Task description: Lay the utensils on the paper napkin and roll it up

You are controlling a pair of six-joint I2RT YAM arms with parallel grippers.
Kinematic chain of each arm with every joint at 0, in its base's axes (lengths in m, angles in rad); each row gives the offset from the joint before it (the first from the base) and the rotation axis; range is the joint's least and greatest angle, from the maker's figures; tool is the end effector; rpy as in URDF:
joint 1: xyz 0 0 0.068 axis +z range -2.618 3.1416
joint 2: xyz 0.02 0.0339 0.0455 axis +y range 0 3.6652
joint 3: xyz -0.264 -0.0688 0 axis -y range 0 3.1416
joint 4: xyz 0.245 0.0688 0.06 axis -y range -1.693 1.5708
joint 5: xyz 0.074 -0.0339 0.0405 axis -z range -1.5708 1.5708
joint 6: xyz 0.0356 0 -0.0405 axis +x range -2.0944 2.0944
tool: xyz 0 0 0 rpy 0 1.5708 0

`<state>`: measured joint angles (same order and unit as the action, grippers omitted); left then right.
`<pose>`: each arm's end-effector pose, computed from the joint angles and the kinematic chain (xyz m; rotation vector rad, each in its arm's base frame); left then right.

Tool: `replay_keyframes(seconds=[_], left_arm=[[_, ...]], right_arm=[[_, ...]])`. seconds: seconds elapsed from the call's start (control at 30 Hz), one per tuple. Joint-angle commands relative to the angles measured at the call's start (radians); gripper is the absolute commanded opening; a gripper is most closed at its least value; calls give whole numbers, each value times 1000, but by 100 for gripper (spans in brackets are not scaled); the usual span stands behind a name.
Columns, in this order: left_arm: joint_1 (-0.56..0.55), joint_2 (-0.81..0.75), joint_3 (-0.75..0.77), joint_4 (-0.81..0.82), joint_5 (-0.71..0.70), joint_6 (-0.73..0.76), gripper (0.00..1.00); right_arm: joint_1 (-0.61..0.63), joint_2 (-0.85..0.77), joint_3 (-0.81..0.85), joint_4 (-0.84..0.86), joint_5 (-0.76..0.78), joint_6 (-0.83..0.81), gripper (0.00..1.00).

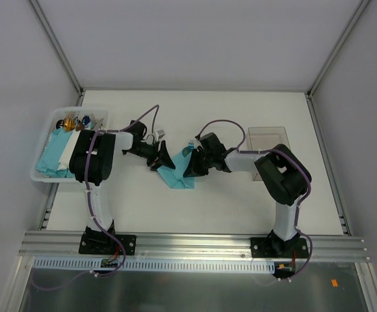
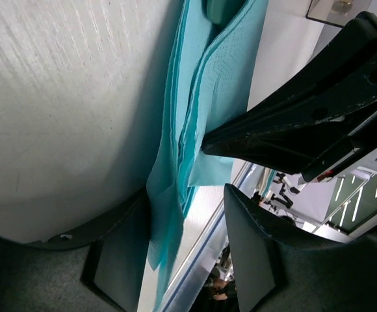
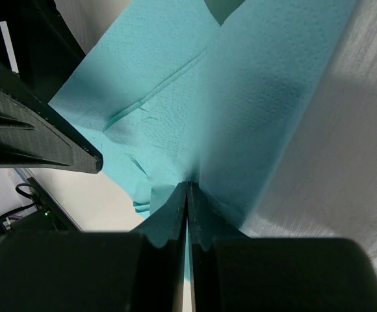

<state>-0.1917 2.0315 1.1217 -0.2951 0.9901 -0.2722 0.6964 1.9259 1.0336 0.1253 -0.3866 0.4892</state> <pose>0.3562 -0.0994 0.1061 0.1571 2.6460 -1.4981 0.2900 0.2600 0.1337 -0.4651 2.4636 0.9989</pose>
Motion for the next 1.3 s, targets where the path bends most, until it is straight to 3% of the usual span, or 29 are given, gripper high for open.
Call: replay_keyframes(seconds=[0.0, 0.27, 0.53, 0.87, 0.97, 1.27], left_arm=[[-20, 16, -40, 85, -73, -24, 48], [-52, 18, -37, 116, -71, -62, 40], [-71, 4, -36, 126, -65, -99, 13], [-101, -19, -28, 140, -54, -119, 4], [-103, -11, -34, 139, -85, -124, 0], [-101, -36, -45, 116, -153, -105, 0]], right_arm=[[11, 56, -7, -113, 49, -51, 3], [11, 61, 8, -121, 46, -64, 3], [11, 47, 17, -121, 48, -74, 3], [11, 36, 17, -148, 49, -80, 3], [11, -1, 10, -147, 52, -80, 6], [9, -123, 2, -190, 60, -87, 15]])
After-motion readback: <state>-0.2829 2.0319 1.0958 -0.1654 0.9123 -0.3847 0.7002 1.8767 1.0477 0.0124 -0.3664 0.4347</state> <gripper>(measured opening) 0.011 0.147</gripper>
